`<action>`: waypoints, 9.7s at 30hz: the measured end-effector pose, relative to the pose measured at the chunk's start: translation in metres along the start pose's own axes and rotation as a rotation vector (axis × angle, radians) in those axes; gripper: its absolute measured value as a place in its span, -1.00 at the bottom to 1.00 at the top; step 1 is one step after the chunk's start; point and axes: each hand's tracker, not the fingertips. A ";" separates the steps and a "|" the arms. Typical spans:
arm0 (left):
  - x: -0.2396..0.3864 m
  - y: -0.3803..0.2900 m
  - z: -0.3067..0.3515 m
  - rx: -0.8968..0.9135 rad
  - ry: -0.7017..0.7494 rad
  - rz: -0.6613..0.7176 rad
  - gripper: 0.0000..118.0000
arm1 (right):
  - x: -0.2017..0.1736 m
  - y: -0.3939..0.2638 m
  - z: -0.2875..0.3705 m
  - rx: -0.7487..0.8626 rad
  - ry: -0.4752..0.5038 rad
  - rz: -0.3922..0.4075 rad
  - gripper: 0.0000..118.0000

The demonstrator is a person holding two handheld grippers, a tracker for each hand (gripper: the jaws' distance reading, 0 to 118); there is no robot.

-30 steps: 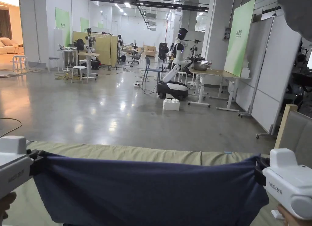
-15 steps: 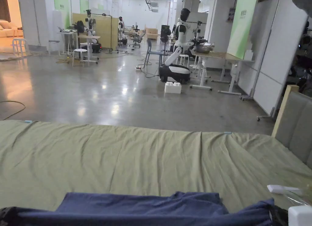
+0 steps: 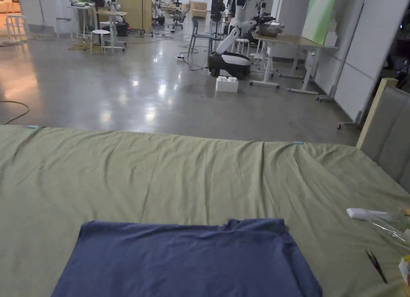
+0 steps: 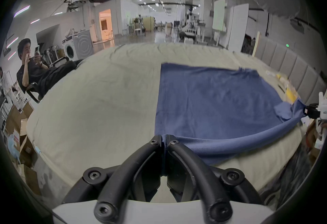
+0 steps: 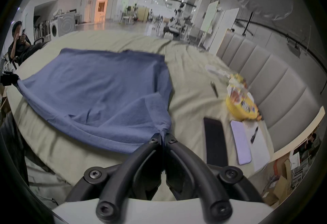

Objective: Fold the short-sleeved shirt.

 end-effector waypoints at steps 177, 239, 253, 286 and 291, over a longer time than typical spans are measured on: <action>0.039 0.153 -0.047 0.361 0.035 -0.015 0.01 | -0.030 0.167 -0.047 0.512 -0.085 -0.257 0.26; 0.027 0.089 -0.112 -0.247 0.006 0.040 -0.90 | 0.008 0.106 -0.070 0.235 -0.044 -0.227 -0.15; 0.017 0.092 -0.103 -0.174 -0.011 0.052 -0.90 | 0.037 0.108 -0.189 -0.207 0.123 -0.159 0.29; -0.014 0.058 -0.009 -0.106 -0.043 0.030 -0.91 | 0.015 0.071 -0.040 -0.160 0.130 -0.027 -0.86; -0.012 0.008 -0.008 -0.192 -0.039 0.036 -0.91 | 0.003 0.026 -0.038 -0.228 0.128 -0.051 -0.86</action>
